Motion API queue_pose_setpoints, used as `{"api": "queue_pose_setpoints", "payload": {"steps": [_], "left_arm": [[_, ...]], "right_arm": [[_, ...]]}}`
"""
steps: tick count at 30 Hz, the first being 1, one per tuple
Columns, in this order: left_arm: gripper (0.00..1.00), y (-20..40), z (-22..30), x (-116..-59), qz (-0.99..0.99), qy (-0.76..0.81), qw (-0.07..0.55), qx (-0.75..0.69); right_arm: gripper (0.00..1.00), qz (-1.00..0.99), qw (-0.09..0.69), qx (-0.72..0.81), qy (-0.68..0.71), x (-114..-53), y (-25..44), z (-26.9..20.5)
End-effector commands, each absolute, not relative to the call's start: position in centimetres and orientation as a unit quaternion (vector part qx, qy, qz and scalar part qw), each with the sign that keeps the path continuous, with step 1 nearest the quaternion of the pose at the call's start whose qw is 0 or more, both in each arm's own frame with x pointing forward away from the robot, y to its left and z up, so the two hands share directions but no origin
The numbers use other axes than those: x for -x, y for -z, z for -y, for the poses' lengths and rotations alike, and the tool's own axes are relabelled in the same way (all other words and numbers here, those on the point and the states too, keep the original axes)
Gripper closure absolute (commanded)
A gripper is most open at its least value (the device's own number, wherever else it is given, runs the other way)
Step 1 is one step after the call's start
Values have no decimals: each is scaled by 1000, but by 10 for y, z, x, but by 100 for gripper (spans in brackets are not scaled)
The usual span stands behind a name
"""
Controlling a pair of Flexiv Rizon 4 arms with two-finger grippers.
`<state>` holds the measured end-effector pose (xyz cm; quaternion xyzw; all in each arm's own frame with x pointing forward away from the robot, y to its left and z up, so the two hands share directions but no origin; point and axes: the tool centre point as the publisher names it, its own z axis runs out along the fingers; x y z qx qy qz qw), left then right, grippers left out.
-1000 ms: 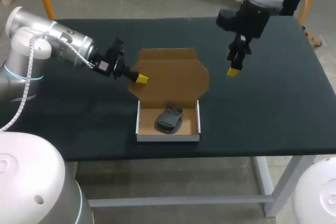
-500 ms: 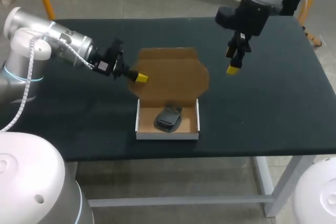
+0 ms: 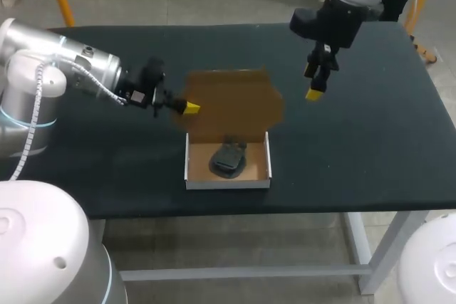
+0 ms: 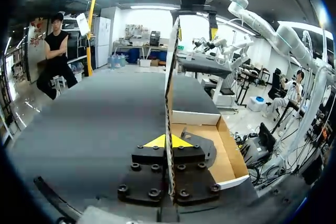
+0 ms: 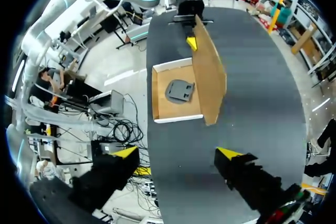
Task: Assemble the packaging by folding the flat box into shape, placing the metal phone stand inside, and closing the box properly
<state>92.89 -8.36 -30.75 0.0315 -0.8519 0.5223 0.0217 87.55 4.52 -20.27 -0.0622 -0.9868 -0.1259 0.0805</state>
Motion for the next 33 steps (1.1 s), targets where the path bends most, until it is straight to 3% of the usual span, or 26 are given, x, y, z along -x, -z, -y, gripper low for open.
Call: {"api": "queue_pose_setpoints", "payload": {"steps": [1,18,33], "left_arm": [[100,307,84,-918,854,-518,-18,-38],[100,313,85,-907,850,-520,-80,-13],[100,314,86,-903,852,-515,-96,1]], "right_arm": [[0,987,82,61,126,-876,202,-45],[0,988,76,52,125,-877,195,-51],[0,989,72,44,123,-880,189,-60]]}}
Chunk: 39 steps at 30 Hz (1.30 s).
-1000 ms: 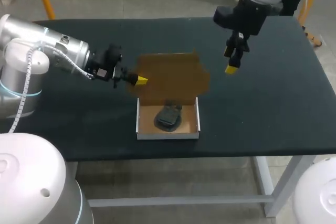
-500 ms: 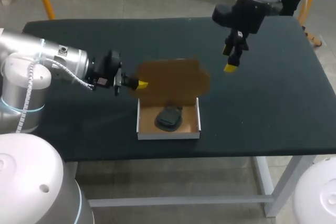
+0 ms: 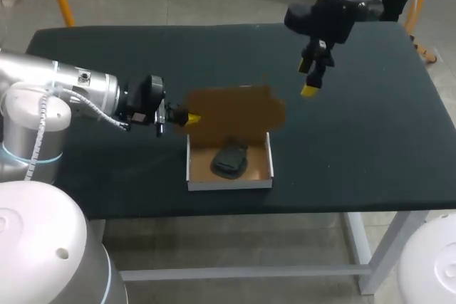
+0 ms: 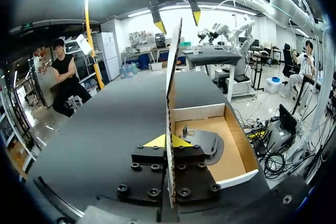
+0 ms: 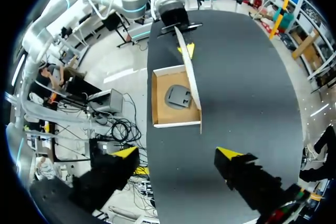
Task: Assemble the packaging by folding the flat box into shape, placing the metal phone stand inside, and closing the box properly
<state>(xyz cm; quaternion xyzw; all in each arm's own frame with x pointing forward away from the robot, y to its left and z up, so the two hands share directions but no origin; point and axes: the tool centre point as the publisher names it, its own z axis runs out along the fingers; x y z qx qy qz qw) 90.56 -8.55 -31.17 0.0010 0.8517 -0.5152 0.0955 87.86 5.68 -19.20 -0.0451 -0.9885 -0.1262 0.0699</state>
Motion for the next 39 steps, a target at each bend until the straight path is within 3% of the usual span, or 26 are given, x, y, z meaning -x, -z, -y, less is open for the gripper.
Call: {"api": "queue_pose_setpoints", "payload": {"steps": [1,16,18,21,23,28,39], "left_arm": [[100,314,86,-903,-852,515,96,-1],[100,314,86,-903,-852,515,96,-1],[100,314,86,-903,-852,515,96,-1],[100,314,86,-903,-852,515,96,-1],[100,314,86,-903,-852,515,96,-1],[100,314,86,-903,-852,515,96,-1],[100,314,86,-903,-852,515,96,-1]], "right_arm": [[0,989,71,42,122,-881,189,-61],[0,996,15,-3,90,-902,174,-99],[13,996,3,-9,83,-907,172,-107],[18,997,-7,-17,76,-913,171,-117],[27,997,-12,-28,74,-918,171,-126],[28,997,-22,-43,62,-931,175,-145],[45,997,-26,-66,39,-949,187,-179]]}}
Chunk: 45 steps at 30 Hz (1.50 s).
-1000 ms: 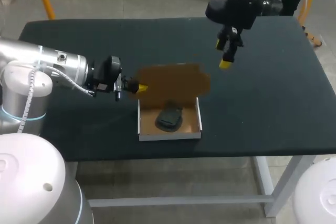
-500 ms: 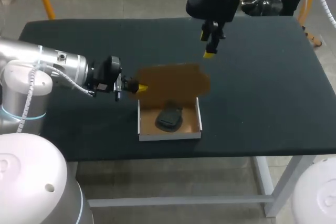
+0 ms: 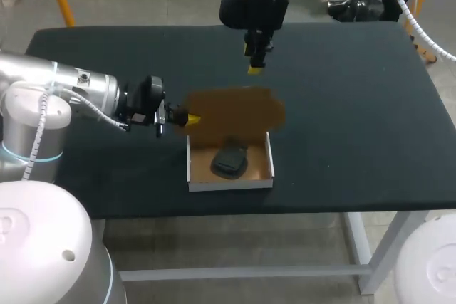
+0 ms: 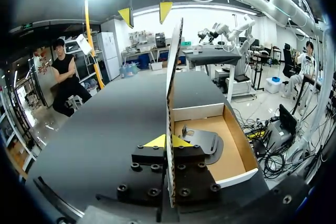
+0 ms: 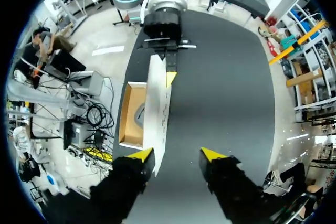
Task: Assemble the packaging by folding the flat box into shape, placing the metal phone stand inside, and closing the box properly
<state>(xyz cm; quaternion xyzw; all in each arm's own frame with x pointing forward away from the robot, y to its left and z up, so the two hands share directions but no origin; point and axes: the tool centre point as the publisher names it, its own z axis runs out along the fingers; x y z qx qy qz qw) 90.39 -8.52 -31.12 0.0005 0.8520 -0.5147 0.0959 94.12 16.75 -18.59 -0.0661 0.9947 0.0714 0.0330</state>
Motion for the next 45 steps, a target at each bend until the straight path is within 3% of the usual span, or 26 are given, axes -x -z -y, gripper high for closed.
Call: {"api": "queue_pose_setpoints", "payload": {"steps": [1,5,45], "left_arm": [[100,314,86,-903,-852,515,96,-1],[100,314,86,-903,-852,515,96,-1],[100,314,86,-903,-852,515,96,-1]], "right_arm": [[45,-997,26,68,-40,-950,187,-181],[52,-996,25,73,-43,-954,188,-188],[47,-994,-3,100,-40,-915,223,-205]]}}
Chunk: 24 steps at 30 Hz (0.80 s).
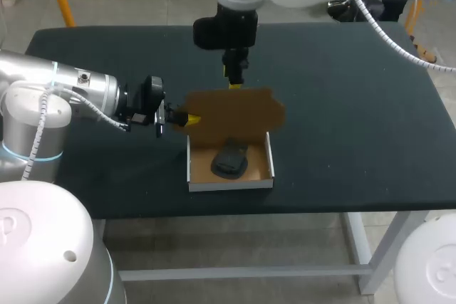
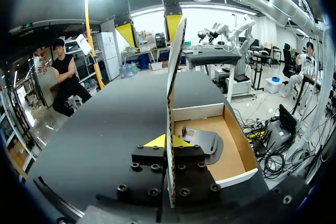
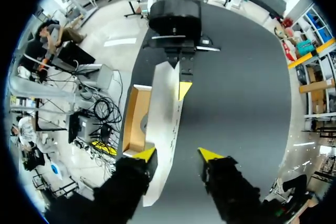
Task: Assemble the packaging by folding the flat box into shape, placing the metal phone stand inside, and closing the box properly
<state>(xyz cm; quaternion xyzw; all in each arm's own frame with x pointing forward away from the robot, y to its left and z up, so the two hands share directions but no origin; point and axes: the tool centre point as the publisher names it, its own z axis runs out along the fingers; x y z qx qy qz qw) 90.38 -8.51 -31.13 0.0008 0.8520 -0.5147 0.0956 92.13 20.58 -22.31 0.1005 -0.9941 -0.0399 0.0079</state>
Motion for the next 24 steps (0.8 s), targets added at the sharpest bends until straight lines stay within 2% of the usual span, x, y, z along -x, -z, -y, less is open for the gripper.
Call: {"api": "queue_pose_setpoints", "payload": {"steps": [1,13,24], "left_arm": [[100,314,86,-903,-852,515,96,-1],[100,314,86,-903,-852,515,96,-1],[100,314,86,-903,-852,515,96,-1]], "right_arm": [[47,994,3,-101,40,-914,223,-205],[36,994,4,-100,33,-902,226,-209],[31,995,8,-99,25,-902,234,-213]]}}
